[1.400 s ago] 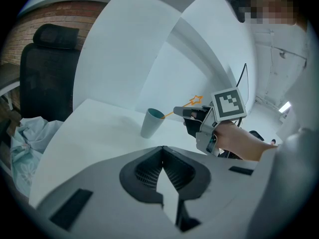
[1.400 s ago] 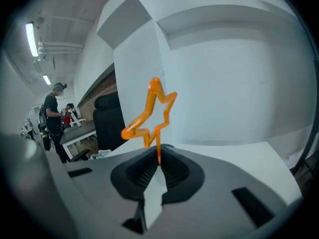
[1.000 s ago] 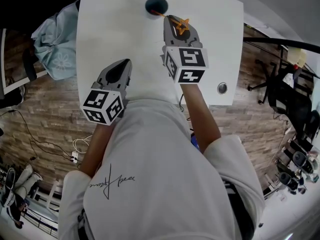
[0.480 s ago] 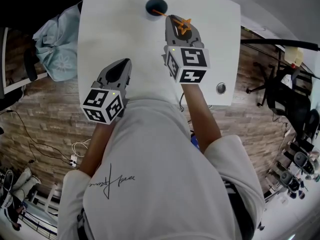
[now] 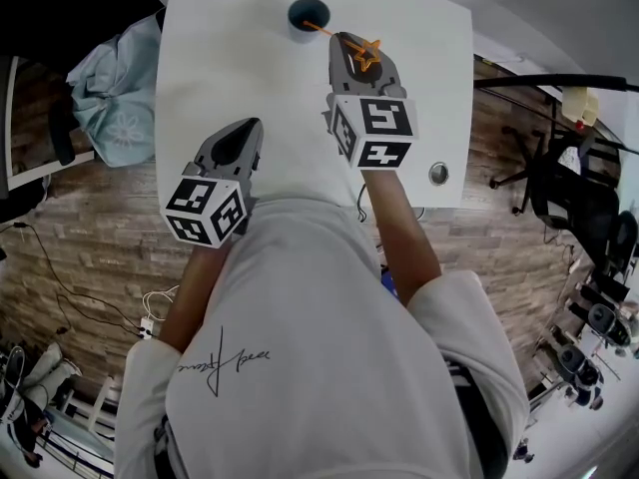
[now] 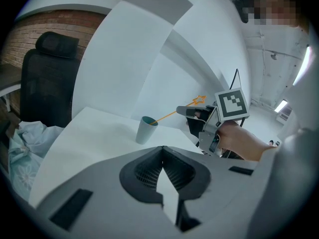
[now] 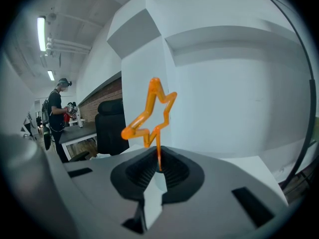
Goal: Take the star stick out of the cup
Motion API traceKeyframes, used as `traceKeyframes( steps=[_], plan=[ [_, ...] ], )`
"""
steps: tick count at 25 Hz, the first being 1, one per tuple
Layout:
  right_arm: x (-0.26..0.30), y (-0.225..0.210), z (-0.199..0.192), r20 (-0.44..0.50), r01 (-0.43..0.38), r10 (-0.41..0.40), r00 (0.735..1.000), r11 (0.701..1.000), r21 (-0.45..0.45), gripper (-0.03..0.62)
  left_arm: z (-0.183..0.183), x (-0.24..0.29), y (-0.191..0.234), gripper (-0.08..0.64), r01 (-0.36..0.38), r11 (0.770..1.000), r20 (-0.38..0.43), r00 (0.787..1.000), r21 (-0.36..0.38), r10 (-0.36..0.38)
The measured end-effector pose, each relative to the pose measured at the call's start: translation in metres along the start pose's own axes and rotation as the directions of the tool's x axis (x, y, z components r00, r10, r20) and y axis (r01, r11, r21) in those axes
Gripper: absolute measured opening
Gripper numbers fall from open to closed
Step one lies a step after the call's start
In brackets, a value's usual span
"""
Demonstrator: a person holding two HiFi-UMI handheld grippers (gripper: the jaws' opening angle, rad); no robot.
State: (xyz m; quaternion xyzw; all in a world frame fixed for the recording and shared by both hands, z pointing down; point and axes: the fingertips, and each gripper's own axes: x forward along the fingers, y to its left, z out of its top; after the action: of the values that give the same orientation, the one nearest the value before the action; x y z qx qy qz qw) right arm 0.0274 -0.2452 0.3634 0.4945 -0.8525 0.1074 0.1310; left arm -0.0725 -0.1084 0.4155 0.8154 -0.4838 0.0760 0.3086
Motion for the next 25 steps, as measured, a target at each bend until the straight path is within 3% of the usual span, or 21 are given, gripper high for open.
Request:
traceKeyframes(
  steps=[25],
  plan=[
    [-0.040,0.011,0.006,0.044,0.017,-0.017,0.999,1.000,-0.016,0.026,-0.010,-0.019,-0.018,0.008,0.031,0.999,0.035,0.999,0.011,-0.031]
  ],
)
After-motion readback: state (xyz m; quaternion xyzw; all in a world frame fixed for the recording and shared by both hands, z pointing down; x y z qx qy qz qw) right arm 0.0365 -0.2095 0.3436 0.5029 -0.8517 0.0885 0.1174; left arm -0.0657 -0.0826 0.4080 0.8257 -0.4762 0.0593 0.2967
